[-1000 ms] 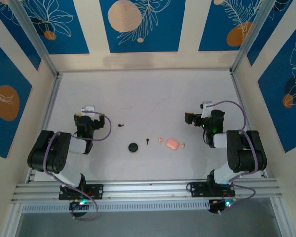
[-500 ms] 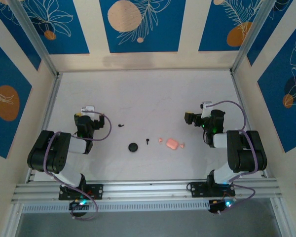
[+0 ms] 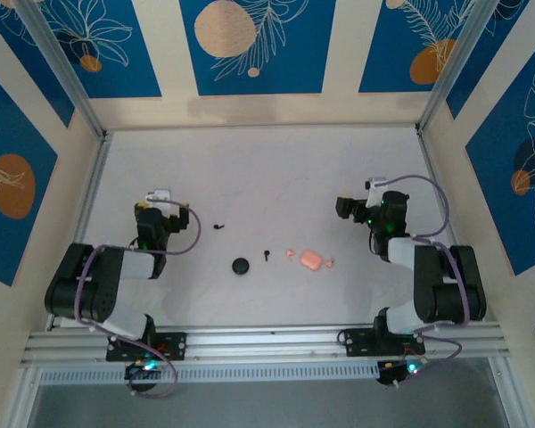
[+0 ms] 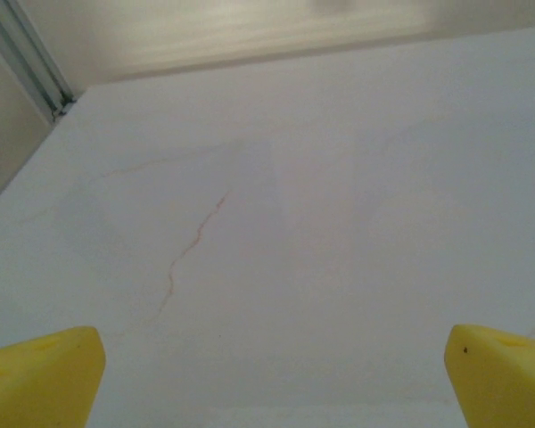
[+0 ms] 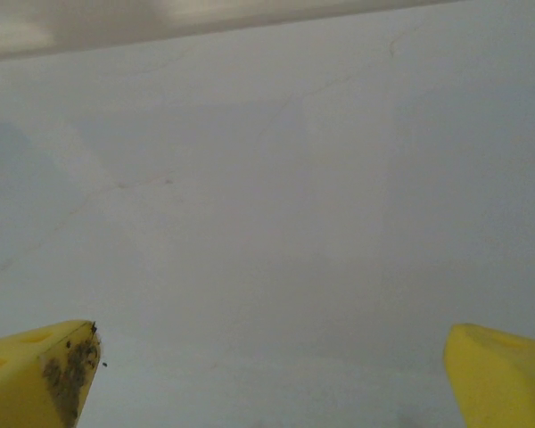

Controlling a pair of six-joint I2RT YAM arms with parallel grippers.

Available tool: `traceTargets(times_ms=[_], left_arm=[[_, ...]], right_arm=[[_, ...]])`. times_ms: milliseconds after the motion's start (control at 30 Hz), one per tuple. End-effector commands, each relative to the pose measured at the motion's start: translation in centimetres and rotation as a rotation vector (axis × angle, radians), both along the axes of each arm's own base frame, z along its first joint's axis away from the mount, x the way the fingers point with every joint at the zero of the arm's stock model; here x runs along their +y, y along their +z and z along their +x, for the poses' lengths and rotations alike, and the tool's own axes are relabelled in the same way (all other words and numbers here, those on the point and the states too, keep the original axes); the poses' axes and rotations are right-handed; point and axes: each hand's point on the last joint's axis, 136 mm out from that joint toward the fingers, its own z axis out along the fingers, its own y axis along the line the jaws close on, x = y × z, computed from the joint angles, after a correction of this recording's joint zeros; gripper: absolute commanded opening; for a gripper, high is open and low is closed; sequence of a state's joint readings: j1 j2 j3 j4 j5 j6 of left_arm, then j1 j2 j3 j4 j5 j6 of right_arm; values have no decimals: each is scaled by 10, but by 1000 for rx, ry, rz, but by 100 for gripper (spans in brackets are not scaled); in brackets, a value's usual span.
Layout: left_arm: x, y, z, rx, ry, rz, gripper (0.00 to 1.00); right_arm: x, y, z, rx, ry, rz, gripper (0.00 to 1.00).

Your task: Insert wireless bluetooth earbuds into charging case

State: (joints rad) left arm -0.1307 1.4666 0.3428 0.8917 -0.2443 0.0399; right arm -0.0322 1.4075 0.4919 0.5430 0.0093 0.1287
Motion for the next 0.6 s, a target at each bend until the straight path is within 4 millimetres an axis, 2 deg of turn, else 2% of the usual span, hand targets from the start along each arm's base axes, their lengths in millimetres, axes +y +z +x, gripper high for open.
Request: traceTargets(times_ms=[0,133,233,300,367,433,567], left_arm=[[-4,26,-3,17,-37,-4,95],[-17,51,-7,123,-75,-72,88],[-29,59,-13,212,-93,-137,85],[-41,58,-18,280,-125,-164,83],[-52,54,-23,346,-151,-165,83],[-62,47,-28,412,-167,-162,83],[-76,28,-36,530,-196,-157,83]], right_arm=[[-5,24,-9,129,-75,51,99],[3,47,-36,352,-105,97,99],[16,56,-66,537,-114,99,99],[28,59,-88,644,-114,101,100],[41,57,-112,744,-121,112,97],[56,52,-137,841,-141,146,91],[85,40,-173,995,-184,209,82]])
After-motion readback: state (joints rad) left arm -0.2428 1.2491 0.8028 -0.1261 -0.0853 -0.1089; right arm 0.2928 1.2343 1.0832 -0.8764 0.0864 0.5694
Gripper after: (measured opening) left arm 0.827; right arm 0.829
